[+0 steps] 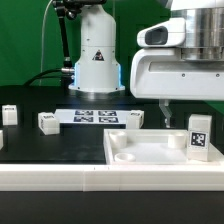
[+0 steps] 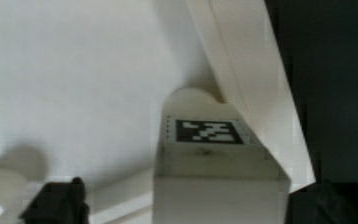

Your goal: Assemble one leg

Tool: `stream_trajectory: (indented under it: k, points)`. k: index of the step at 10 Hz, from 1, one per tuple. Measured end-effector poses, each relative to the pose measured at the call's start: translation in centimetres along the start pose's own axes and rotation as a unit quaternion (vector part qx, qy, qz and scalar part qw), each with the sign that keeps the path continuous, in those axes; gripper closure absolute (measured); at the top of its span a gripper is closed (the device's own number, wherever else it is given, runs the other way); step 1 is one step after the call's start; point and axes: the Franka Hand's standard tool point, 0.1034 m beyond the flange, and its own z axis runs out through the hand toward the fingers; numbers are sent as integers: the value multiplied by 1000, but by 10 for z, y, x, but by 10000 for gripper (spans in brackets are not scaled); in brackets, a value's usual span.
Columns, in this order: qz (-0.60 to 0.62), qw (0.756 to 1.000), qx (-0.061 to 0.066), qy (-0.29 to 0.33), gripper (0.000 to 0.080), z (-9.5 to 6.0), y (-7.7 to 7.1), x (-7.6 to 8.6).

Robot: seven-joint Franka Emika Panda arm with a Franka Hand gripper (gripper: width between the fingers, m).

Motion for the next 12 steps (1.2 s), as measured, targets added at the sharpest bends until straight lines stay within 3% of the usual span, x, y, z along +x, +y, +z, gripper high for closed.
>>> stream_trajectory:
  k: [1, 2, 3, 4, 8, 11, 12]
  points:
    - [0, 1000, 0, 0, 278, 0, 0, 0]
    - [6, 1000, 0, 0, 278, 0, 0, 0]
    - [12, 1000, 0, 0, 418, 0, 0, 0]
    - [15, 1000, 0, 0, 509, 0, 0, 0]
    - [172, 985, 0, -1, 509, 1, -2, -1]
    - [335, 942, 0, 2, 509, 1, -2, -2]
    - [392, 920, 6, 1, 509, 1, -2, -1]
